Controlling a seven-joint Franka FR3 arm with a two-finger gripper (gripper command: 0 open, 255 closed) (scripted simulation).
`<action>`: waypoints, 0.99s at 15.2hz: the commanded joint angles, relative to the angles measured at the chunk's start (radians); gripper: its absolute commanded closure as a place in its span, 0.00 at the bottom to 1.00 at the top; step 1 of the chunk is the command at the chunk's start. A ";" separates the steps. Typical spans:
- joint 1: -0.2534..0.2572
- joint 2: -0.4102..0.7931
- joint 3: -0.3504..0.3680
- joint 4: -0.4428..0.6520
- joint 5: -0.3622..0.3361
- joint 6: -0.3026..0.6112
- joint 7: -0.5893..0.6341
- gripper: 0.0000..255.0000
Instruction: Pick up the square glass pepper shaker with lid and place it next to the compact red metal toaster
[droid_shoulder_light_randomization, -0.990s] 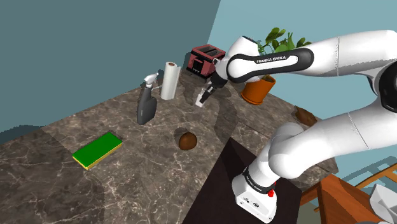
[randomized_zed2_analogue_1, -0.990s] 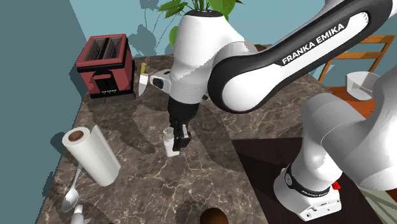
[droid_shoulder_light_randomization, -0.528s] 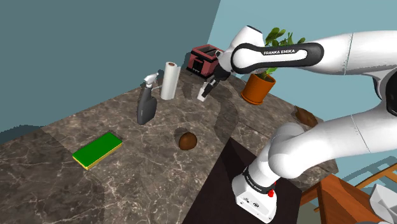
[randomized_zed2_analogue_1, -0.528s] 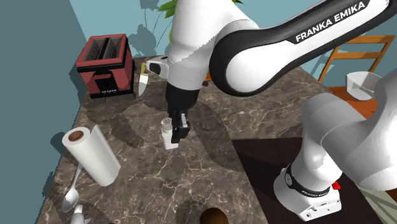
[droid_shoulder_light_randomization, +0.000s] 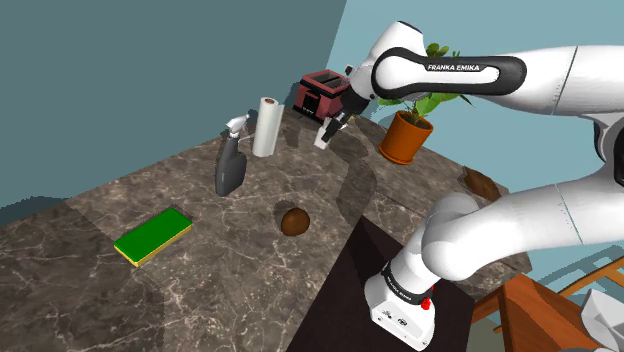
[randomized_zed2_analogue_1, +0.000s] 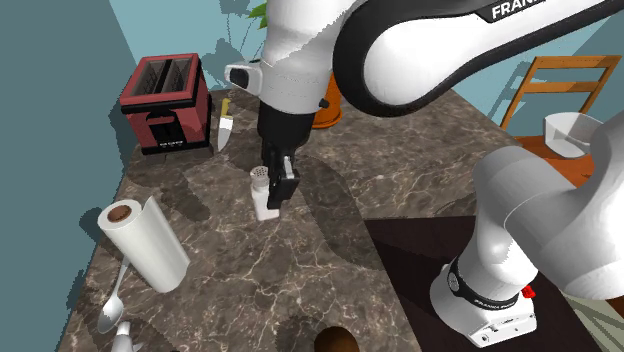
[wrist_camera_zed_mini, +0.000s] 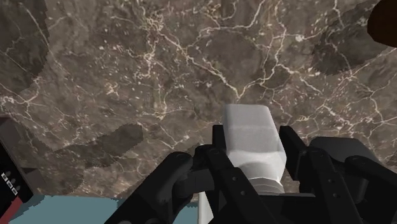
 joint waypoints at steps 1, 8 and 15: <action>0.001 -0.005 0.006 0.024 0.001 -0.030 0.005 1.00; 0.003 -0.020 0.018 0.108 0.004 -0.128 0.015 1.00; 0.007 -0.022 0.027 0.200 0.009 -0.222 0.023 1.00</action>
